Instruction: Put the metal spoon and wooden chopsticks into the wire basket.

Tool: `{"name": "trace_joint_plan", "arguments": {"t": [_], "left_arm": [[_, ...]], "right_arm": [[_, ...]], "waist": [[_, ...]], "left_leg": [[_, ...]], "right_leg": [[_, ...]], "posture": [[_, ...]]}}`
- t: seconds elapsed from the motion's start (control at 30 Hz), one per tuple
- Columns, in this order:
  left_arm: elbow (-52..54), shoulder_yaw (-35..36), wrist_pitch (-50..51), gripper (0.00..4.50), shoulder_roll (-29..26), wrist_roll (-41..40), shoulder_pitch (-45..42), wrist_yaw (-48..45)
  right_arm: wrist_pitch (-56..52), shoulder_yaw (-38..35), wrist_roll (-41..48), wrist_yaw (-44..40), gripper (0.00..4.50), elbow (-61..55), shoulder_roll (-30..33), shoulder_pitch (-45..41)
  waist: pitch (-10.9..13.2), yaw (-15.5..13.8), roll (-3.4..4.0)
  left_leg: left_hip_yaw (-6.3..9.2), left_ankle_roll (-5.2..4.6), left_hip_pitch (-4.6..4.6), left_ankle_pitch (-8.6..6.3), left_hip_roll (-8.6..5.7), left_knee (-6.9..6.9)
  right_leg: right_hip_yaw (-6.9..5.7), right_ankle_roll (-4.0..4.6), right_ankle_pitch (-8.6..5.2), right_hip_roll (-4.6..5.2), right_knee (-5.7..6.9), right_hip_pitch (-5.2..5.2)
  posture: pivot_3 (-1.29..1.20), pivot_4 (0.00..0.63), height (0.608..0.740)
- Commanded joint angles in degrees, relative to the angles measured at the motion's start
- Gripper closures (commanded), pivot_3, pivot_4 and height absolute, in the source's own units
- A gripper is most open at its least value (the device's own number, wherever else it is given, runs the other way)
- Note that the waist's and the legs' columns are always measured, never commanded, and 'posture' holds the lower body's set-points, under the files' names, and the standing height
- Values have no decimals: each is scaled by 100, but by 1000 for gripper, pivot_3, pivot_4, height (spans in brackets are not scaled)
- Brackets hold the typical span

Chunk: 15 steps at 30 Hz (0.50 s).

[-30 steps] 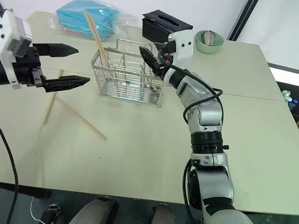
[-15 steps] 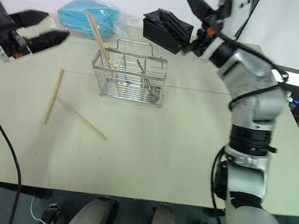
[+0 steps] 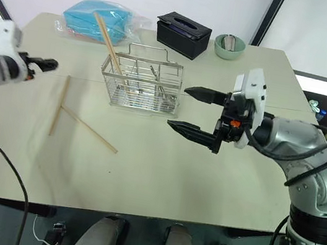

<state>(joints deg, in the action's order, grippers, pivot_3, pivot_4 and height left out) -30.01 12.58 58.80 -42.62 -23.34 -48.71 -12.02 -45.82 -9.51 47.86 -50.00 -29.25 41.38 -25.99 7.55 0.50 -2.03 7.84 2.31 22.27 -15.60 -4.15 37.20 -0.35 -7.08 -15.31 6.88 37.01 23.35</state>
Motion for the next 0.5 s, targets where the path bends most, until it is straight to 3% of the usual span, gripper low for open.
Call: {"name": "trace_joint_plan", "arguments": {"t": [0.03, 0.23, 0.5], "left_arm": [[-854, -180, -480, 0, 50, 454, -387, -93], [-2381, -375, -1263, 0, 291, 926, -867, -388], [-3668, -475, -2047, 0, 547, 1375, -1238, -868]], "right_arm": [[-1, -248, 194, 291, 11, -296, 17, 136], [-116, -523, 557, 719, 11, -606, 74, 468], [-117, -622, 920, 1277, 11, -925, 22, 718]], "waist": [[-1, 3, -1], [0, -2, -4], [-4, -75, -11]], "left_leg": [[-1, 0, 1, 0, -1, 0], [-3, 0, 12, 0, -3, -4], [-3, 0, 10, 0, -3, 0]], "right_leg": [[0, 0, 0, 1, -1, 1], [0, -1, 0, 7, -6, 9], [-1, -5, 2, 10, -6, 6]], "posture": [[0, 150, 654], [0, 150, 654], [0, 150, 654]]}}
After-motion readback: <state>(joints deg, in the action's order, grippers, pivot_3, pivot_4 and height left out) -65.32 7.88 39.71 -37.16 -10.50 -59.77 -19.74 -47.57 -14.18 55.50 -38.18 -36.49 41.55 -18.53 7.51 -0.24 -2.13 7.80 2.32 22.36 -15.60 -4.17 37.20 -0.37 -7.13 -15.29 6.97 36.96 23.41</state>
